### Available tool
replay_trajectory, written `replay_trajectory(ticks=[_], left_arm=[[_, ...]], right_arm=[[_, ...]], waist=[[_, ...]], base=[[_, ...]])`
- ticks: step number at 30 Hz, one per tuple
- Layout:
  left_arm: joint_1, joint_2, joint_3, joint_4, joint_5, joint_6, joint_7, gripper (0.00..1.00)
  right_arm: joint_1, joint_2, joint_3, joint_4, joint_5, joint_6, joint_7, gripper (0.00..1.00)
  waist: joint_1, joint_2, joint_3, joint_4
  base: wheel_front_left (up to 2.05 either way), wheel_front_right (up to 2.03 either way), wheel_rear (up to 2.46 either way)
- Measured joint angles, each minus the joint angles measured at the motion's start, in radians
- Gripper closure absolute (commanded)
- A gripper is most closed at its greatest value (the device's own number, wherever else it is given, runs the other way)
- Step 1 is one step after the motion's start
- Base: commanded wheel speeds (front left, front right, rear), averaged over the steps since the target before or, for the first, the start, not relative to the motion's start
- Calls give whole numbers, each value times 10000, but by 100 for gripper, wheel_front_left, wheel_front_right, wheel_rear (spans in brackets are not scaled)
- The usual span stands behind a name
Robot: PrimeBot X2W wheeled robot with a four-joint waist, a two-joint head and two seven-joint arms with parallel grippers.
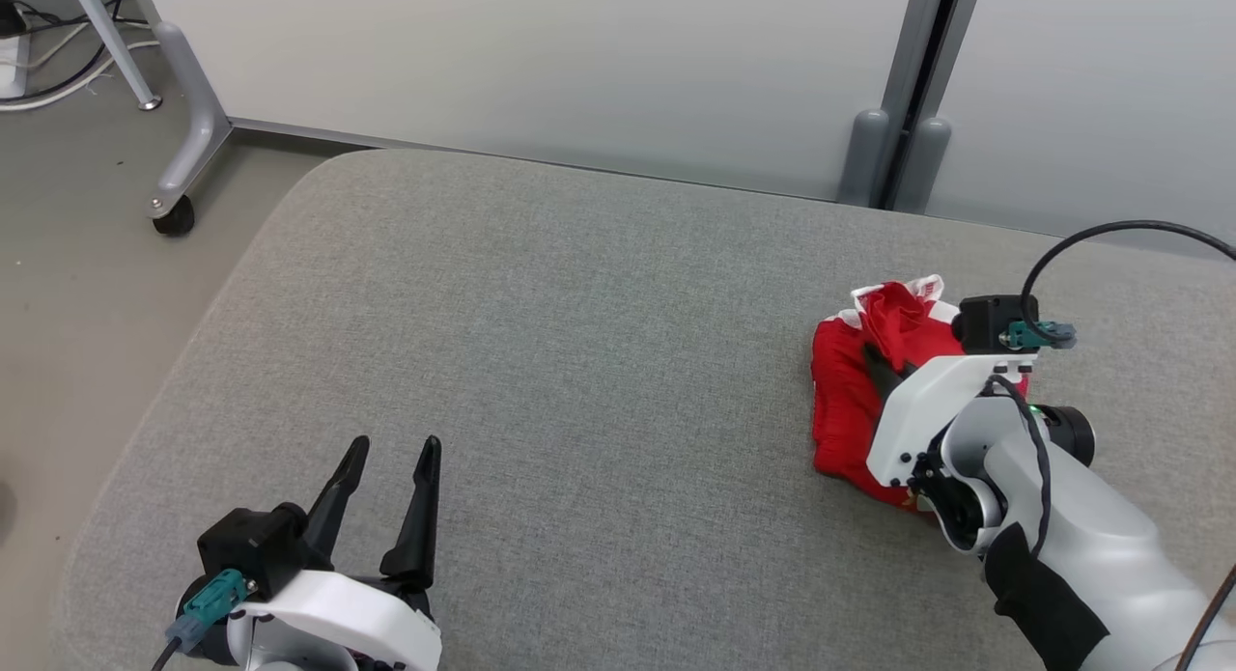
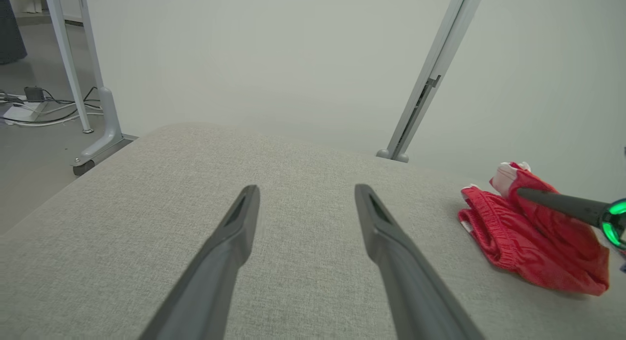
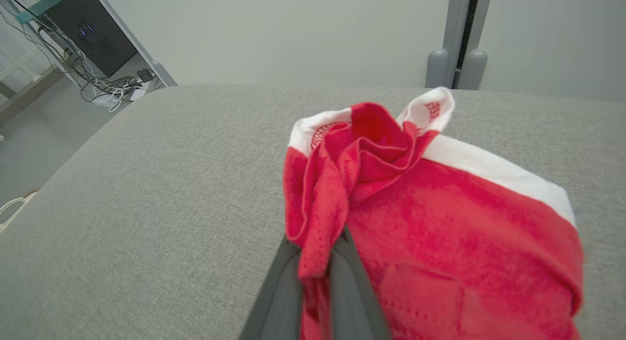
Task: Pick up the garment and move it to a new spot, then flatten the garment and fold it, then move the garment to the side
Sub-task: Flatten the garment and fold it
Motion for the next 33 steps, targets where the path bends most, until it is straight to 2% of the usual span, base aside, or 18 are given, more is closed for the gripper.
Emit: replay_trajectory(ticks=[1, 7, 12, 15, 18, 22, 25, 26, 27, 33], left_arm=[[0, -8, 6, 21, 0, -2, 0, 0], [48, -8, 75, 121, -8, -2, 0, 0], [128, 102, 209, 50, -13, 25, -2, 0], [219, 144, 263, -75, -10, 75, 0, 0], [251, 161, 301, -176, 6, 98, 0, 0], [243, 109, 278, -303, 65, 98, -2, 0], [226, 94, 261, -328, 105, 84, -2, 0], [214, 92, 259, -328, 113, 71, 0, 0], [194, 92, 259, -324, 119, 56, -2, 0], [25, 33, 247, -224, 171, -4, 0, 0]], right_arm=[[-12, 67, 4, 54, -52, 0, -10, 0], [-12, 245, 46, -111, -36, 0, -27, 0], [209, 159, -56, -1584, 545, 0, -247, 0], [360, -462, -378, -2452, 662, 0, -663, 0], [473, -1225, -911, -2801, 637, 0, -941, 0], [709, -1956, -1762, -2341, 433, -2, -1175, 0], [713, -1954, -2148, -1910, 280, -2, -1218, 0], [709, -1885, -2284, -1733, 272, -2, -1195, 42], [674, -1825, -2385, -1494, 240, -2, -1147, 100], [409, -1087, -2581, -71, 111, -2, -274, 100]], waist=[[0, 0, 20, 30], [0, 0, 36, -148], [0, 0, -60, -611], [0, 0, -135, -927], [0, 0, -181, -1191], [0, 0, -84, -1274], [0, 0, 61, -1191], [0, 0, 110, -1149], [0, 0, 164, -1101], [0, 0, 442, -746]], base=[[0, 0, 0], [0, 0, 0], [0, 0, 0], [0, 0, 0], [0, 0, 0], [0, 0, 0], [0, 0, 0], [0, 0, 0], [0, 0, 0], [0, 0, 0]])
